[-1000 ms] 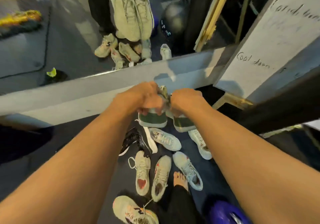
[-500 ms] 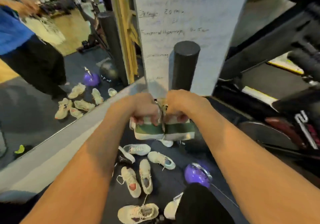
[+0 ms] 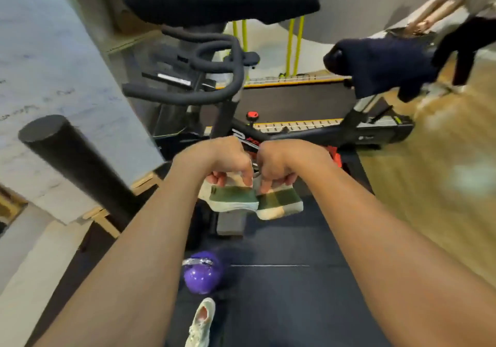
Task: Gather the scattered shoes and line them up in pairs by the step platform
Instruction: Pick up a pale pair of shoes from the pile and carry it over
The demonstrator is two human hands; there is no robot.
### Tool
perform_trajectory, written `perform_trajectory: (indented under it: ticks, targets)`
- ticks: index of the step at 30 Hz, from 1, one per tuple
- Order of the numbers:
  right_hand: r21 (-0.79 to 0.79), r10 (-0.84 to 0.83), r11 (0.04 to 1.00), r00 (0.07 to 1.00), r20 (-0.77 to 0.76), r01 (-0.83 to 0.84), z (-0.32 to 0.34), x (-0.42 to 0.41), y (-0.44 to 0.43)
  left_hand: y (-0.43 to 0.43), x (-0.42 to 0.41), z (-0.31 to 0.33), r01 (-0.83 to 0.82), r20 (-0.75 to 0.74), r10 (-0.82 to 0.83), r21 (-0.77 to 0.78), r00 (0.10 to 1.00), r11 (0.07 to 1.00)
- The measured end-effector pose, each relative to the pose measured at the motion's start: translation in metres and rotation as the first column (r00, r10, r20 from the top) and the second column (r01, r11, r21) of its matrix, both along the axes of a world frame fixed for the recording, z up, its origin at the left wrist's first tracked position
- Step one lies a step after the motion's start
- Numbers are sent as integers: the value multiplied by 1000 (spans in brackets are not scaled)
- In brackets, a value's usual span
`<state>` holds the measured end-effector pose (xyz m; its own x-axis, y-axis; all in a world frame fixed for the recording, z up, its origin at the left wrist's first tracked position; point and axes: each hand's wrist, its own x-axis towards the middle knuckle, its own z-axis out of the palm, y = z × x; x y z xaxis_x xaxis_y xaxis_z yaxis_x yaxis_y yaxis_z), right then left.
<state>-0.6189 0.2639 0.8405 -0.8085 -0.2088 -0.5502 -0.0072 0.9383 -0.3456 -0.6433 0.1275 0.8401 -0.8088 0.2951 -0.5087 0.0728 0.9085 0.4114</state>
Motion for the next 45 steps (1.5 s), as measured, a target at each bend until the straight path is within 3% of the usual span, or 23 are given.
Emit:
perform_trajectory:
  ticks: [4,9,15,19,27,31,45]
  targets:
    - [1,-234,972,970,-72,234,17,40,150,150,7,15,232,22,-234,74,972,970]
    - [-3,-471,880,871,-143,475,26,85,308,321,15,26,542,23,-549,130,835,830]
    - [-72,-710,704,703,-44,706,15,116,480,517,23,7,700,10,-712,174,702,693]
    - [-46,-807,590,588,-55,806,6,120,587,643,15,-5,795,0,-810,195,586,575]
    - [-116,-939,322,302,-162,940,-3,143,792,892,17,2,925,-57,-931,153,360,348]
    - [-157,-962,239,212,-171,958,-6,150,906,1018,14,3,956,-104,-957,139,272,257]
    - [-239,-991,87,59,-122,967,12,90,1327,1446,-61,-1,966,-200,-954,172,225,192]
